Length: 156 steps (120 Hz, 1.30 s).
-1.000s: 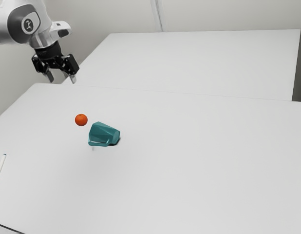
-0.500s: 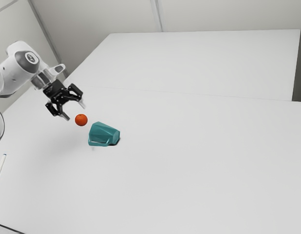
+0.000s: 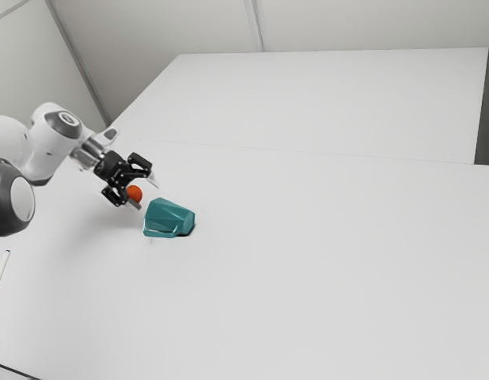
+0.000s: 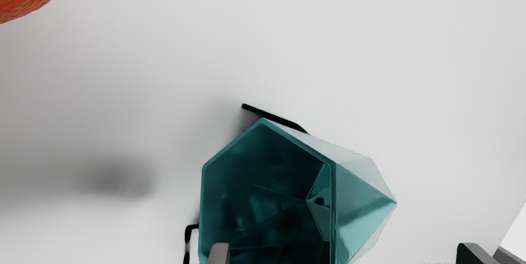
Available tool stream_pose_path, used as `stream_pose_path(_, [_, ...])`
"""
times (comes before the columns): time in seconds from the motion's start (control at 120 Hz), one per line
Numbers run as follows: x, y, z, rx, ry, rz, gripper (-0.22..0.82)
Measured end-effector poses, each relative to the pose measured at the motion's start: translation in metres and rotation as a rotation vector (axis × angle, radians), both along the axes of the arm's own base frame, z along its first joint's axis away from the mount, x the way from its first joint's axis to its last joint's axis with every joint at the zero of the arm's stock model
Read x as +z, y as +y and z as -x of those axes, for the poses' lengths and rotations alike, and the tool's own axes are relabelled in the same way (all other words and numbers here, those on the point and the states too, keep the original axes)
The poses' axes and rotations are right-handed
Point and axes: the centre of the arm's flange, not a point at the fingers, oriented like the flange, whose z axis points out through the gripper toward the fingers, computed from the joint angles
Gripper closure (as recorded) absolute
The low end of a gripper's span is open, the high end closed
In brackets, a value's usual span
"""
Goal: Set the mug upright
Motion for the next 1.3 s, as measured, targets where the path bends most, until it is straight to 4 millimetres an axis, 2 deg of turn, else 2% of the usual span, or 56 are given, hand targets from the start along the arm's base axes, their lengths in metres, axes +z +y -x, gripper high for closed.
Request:
stream_pose_path(0.325, [-0.033, -0.029, -0.005, -0.002, -0.025, 0.137, 0.01])
stream_pose_path(0.367, [-0.033, -0.031, -0.006, -0.005, -0.03, 0.143, 0.07])
stream_pose_path(0.5, [-0.032, -0.033, -0.008, -0.014, -0.042, 0.146, 0.42])
stream_pose_path(0.592, [-0.032, -0.035, -0.009, -0.021, -0.049, 0.144, 0.58])
stream_pose_path(0.733, [-0.027, -0.049, -0.016, -0.046, -0.07, 0.148, 0.7])
stream_pose_path(0.942, [-0.025, -0.059, -0.02, -0.06, -0.068, 0.126, 0.76])
stream_pose_path(1.0, [-0.017, -0.064, -0.021, -0.081, -0.07, 0.101, 0.77])
stream_pose_path(1.1, [0.017, -0.083, -0.021, -0.153, -0.085, 0.014, 0.77])
stream_pose_path(1.183, [0.047, -0.106, -0.013, -0.23, -0.089, -0.104, 0.78])
stream_pose_path(1.3, [0.074, -0.142, 0.002, -0.338, -0.092, -0.287, 0.78])
